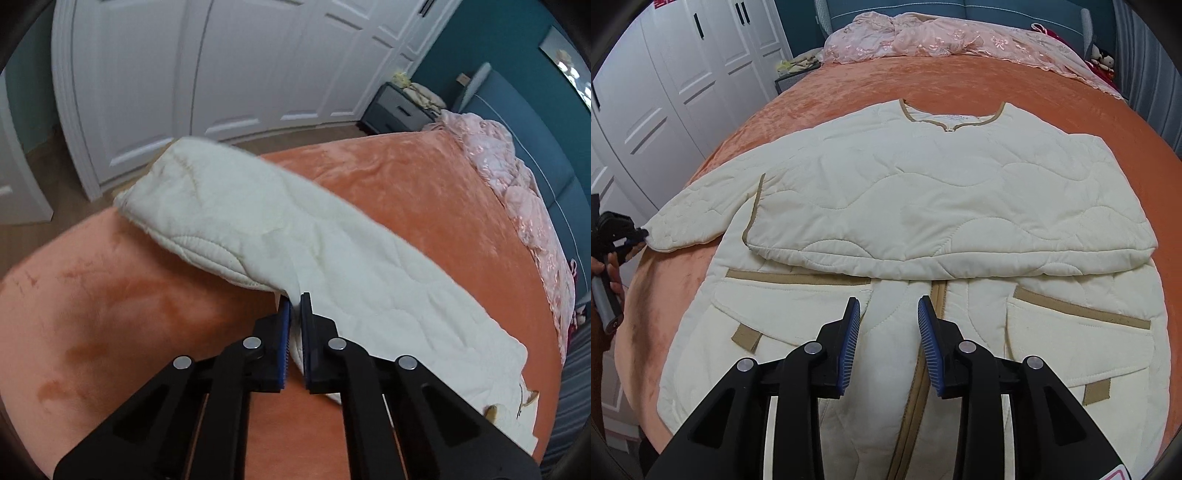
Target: Fold large clothes
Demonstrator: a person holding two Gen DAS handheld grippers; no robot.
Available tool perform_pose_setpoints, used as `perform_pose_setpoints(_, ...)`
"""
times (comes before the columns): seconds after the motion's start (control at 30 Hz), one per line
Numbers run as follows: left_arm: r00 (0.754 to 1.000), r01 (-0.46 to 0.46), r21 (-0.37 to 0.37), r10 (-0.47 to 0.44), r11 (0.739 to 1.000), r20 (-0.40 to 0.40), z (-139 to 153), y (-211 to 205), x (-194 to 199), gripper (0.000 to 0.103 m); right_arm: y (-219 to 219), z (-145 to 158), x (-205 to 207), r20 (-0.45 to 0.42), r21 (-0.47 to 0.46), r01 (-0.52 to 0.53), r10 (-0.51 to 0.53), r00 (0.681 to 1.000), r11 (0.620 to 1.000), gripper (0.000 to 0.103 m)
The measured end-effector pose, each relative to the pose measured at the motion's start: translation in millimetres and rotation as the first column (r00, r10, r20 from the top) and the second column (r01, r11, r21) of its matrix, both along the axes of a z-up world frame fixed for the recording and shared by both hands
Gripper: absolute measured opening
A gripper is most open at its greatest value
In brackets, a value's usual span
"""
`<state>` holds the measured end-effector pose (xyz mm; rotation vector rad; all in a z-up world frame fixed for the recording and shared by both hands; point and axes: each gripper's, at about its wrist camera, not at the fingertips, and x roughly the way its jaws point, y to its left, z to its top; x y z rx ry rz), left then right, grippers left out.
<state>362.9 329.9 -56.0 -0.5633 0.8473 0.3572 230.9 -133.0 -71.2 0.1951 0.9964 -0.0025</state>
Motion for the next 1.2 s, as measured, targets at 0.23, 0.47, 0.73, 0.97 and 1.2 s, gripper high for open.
perform_pose_setpoints(0.23,0.905,0.333,0.176,-0.366,0.927,0.218,131.4,-164.4,7.9,0.004,-23.1,1.7,-14.8,0.008,0.041,0.038,-0.039,0.999,0.998,0.033)
perform_pose_setpoints(0.47,0.620,0.724,0.202,-0.751,0.660,0.228,163.9,-396.2,-30.1,0.009,-65.7,5.1,-40.7,0.017,0.057,0.118,-0.119,0.993,0.991,0.033)
perform_pose_setpoints(0.73,0.660,0.748,-0.045,-0.735,0.662,0.156,80.2,-430.1,-60.6,0.025,-124.8,4.7,-60.7,0.021,0.032,0.199,-0.200,0.980,0.979,0.039)
perform_pose_setpoints(0.97,0.852,0.522,-0.169,-0.521,0.836,0.056,26.7,-327.6,-37.5,0.025,-173.3,15.8,-13.8,0.077,0.187,0.266,-0.284,0.956,0.946,0.043)
perform_pose_setpoints(1.2,0.945,0.308,-0.334,-0.327,0.891,-0.001,-22.0,-229.7,-11.4,0.025,-212.3,13.0,14.5,0.079,0.142,0.423,-0.436,0.897,0.895,0.047)
